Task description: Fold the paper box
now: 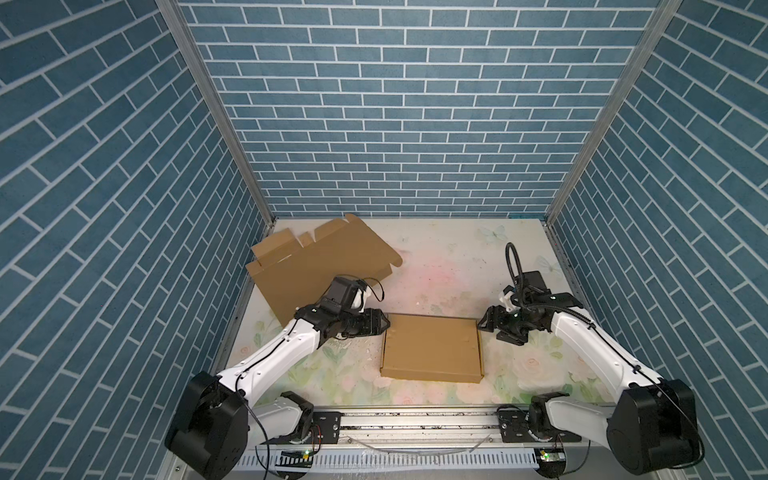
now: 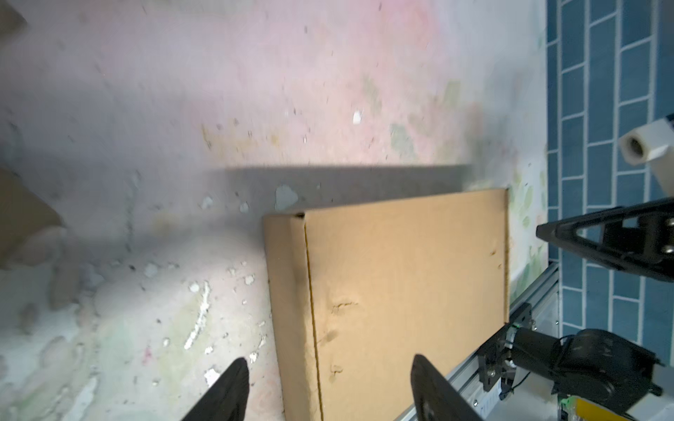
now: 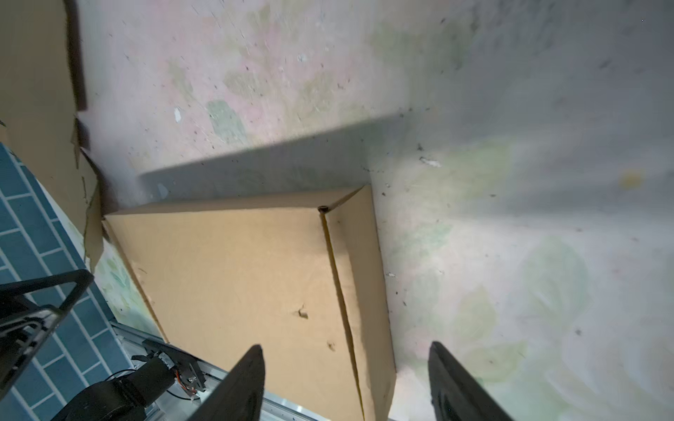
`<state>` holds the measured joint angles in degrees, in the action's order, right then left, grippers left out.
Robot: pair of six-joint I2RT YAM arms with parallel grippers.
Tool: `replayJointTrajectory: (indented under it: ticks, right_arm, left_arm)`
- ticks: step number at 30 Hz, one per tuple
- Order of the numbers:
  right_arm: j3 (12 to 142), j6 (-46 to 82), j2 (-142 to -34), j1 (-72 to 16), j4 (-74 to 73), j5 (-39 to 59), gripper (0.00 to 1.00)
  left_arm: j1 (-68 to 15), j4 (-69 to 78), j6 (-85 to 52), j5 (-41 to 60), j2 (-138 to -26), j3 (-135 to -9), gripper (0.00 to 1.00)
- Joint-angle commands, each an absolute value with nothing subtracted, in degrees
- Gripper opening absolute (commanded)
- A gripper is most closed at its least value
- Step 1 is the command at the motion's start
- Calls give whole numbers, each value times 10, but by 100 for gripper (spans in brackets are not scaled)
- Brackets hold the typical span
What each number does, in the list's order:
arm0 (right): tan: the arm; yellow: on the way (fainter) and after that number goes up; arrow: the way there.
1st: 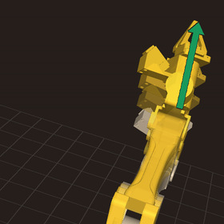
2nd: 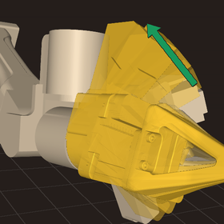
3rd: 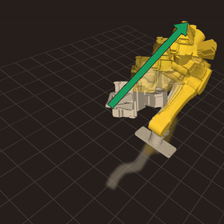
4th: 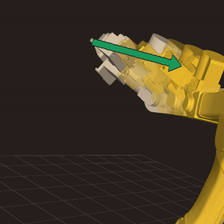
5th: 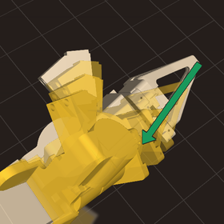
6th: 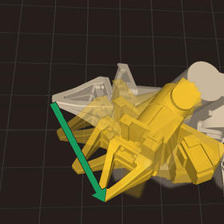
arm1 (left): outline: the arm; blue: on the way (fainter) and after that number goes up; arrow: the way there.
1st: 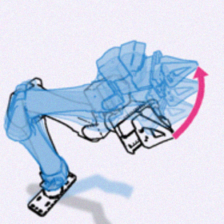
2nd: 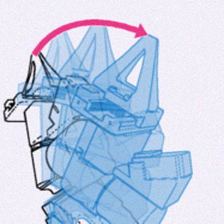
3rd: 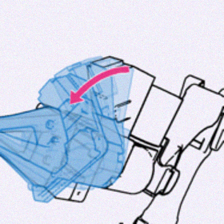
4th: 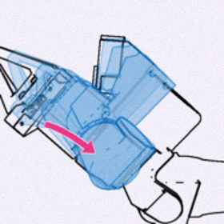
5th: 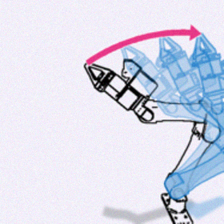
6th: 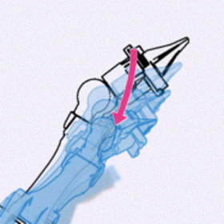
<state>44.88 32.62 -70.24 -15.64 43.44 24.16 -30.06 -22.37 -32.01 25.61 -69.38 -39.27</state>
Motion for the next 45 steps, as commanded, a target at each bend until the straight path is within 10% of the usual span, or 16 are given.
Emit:
replayJointTrajectory:
  ticks: [1,12,22,34,45]
  right_arm:
    - [428,385,-748,-184,340,242,70]
    - [528,357,-879,-96,275,264,61]
    - [792,294,-1118,42,308,153,58]
    - [1050,196,-1199,74,452,-76,88]
    - [936,293,-1057,-82,384,-33,69]
  left_arm:
    - [-335,-195,-359,232,-722,-378,71]
    - [-394,-15,-424,264,-930,-506,69]
    - [-401,-29,-402,262,-1251,-904,68]
    - [-425,-121,-376,239,-1449,-1212,69]
    - [-361,-178,-205,156,-1198,-981,78]
